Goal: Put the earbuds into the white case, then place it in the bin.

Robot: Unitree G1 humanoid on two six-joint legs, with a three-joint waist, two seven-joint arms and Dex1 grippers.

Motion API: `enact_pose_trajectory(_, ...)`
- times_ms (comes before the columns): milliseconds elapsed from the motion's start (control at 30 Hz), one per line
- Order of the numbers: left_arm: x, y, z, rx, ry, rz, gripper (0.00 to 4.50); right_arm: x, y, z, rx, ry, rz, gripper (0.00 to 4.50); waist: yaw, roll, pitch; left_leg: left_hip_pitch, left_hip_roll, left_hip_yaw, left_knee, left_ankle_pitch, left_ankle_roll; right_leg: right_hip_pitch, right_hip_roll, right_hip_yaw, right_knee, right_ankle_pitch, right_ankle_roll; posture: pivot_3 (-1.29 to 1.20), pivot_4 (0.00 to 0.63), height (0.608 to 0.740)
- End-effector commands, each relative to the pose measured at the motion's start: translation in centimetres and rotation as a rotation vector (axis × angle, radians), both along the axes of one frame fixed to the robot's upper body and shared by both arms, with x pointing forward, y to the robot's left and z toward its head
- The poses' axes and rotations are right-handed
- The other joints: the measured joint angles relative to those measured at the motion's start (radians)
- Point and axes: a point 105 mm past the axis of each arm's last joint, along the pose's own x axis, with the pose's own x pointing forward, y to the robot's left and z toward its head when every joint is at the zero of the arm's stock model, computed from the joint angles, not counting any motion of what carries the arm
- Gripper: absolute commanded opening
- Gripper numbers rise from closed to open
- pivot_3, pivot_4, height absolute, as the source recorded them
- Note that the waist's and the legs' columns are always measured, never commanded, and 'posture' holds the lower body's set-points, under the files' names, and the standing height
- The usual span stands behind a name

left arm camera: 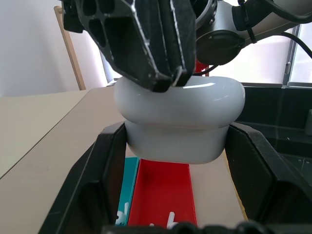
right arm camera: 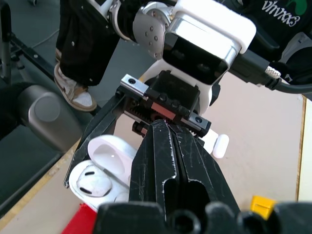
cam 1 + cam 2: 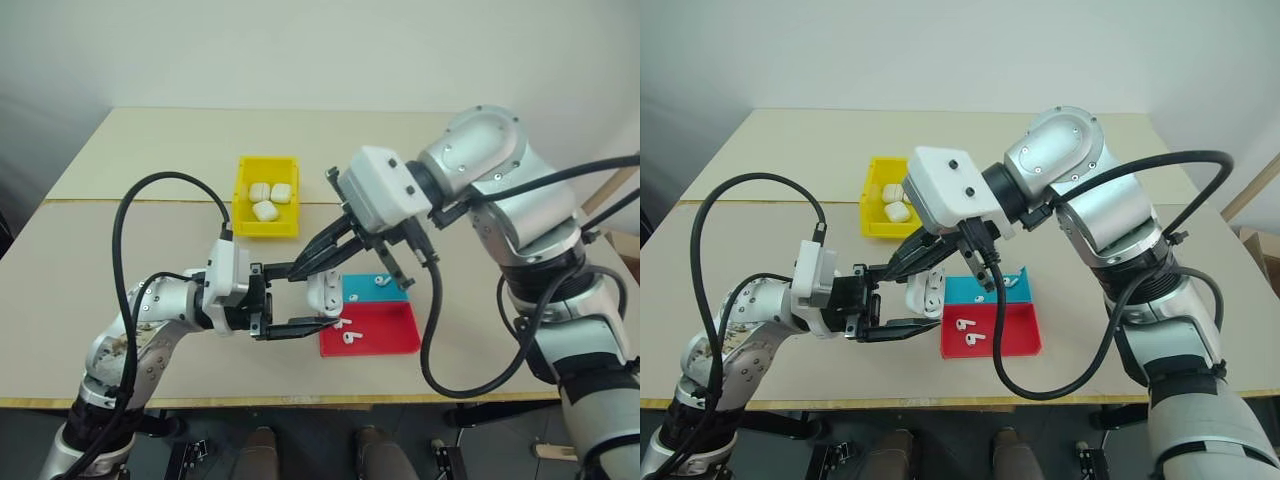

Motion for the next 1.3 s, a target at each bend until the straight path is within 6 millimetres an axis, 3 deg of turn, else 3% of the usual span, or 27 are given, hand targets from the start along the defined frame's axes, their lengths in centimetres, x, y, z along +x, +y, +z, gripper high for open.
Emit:
enact_pose_trajectory(33, -0.4, -0.2, 1.0, -0.015, -0.056, -0.02, 2.8, -0.3, -0.6, 0.4, -0.008, -0.038, 0.022, 0.01, 0.0, 0.0, 0.0, 0.0, 0.0, 0.0, 0.0, 0.0, 0.0, 0.0, 0.0, 0.0, 0.0, 0.0, 0.0, 0.0, 0.15, 0.74)
enact_pose_trajectory(567, -0.3, -0.1, 1.1, -0.02, -0.066, -0.019, 2.8, 1.0, -3.0, -1.0, -0.081, -0.101, -0.034, 0.01, 0.0, 0.0, 0.0, 0.0, 0.0, 0.0, 0.0, 0.0, 0.0, 0.0, 0.0, 0.0, 0.0, 0.0, 0.0, 0.0, 0.15, 0.74)
enact_pose_trajectory(1033, -0.2, 0.0, 1.2, -0.021, -0.066, -0.027, 2.8, 1.5, -4.6, -0.8, -0.113, -0.148, -0.06, 0.01, -0.001, 0.0, 0.0, 0.0, 0.0, 0.0, 0.0, 0.0, 0.0, 0.0, 0.0, 0.0, 0.0, 0.0, 0.0, 0.0, 0.15, 0.74)
enact_pose_trajectory(1300, -0.1, -0.2, 0.8, -0.014, -0.06, -0.034, 2.8, 0.4, -3.7, 2.4, -0.002, -0.112, -0.042, 0.01, -0.002, 0.0, 0.0, 0.0, 0.0, 0.0, 0.0, 0.0, 0.0, 0.0, 0.0, 0.0, 0.0, 0.0, 0.0, 0.0, 0.15, 0.74)
